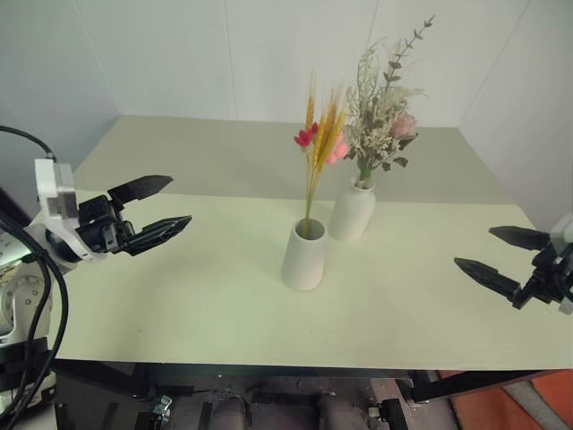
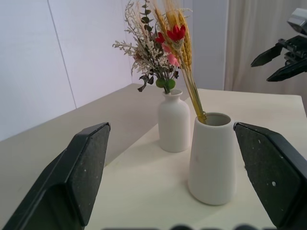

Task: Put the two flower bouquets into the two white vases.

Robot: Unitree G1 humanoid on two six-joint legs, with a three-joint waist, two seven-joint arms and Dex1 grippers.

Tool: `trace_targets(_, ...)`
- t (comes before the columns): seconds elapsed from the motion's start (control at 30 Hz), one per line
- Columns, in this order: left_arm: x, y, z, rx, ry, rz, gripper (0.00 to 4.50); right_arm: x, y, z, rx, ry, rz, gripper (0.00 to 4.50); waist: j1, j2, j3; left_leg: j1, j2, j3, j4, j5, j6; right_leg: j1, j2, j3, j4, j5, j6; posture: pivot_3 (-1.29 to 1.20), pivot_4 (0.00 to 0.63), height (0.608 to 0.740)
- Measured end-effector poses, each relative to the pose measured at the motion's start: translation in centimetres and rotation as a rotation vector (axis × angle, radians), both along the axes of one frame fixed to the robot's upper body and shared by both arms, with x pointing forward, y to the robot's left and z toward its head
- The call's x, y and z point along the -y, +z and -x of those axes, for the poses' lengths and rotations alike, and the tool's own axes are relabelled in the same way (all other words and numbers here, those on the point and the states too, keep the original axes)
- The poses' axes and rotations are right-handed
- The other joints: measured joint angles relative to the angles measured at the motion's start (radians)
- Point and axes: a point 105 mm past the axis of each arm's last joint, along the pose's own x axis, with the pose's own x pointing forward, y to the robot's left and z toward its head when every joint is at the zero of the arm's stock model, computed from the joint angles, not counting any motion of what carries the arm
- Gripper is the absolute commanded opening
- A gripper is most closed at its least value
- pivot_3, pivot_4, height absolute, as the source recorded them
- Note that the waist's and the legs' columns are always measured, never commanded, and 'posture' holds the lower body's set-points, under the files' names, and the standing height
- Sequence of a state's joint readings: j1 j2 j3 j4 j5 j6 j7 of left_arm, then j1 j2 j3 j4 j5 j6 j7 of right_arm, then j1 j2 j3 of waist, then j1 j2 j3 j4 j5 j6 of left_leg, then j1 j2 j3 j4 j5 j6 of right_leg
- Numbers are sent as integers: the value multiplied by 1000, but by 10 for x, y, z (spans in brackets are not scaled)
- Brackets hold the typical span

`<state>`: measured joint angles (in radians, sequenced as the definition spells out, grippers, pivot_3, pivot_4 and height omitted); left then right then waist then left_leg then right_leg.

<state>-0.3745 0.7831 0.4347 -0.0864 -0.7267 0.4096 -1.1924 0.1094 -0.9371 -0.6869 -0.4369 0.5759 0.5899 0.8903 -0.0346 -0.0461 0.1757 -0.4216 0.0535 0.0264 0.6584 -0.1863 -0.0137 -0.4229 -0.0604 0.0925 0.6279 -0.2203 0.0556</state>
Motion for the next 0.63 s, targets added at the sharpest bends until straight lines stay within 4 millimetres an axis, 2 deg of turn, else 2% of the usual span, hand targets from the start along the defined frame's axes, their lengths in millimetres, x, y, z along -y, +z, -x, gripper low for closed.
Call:
trace_targets(0.17,10,8,-12,16,5,8,4482,-1,-3,-1,-36,21,-83,4500,1,0,0,1,0,0,0,0,0,0,0,0,0,0,0,0,150,740)
trace_targets(0.3,19,1,-13,-13,-40,-32,4482,-11,-11,3,-41,29,-86,4500,-3,0,0,0,0,0,-1,0,0,-1,1,1,0,0,0,0,150,740)
trace_targets(0.47,14,5,-14,-12,-33,-68,4482,-15,-22,9,-56,24,-88,4500,-6,0,0,0,0,0,0,0,0,-1,0,1,0,0,0,0,150,740)
trace_targets(0.63,7,10,-13,-8,-8,-108,4482,-19,-24,-3,-29,24,-55,4500,-10,0,0,1,0,0,-1,0,0,-1,0,1,1,0,0,0,150,740)
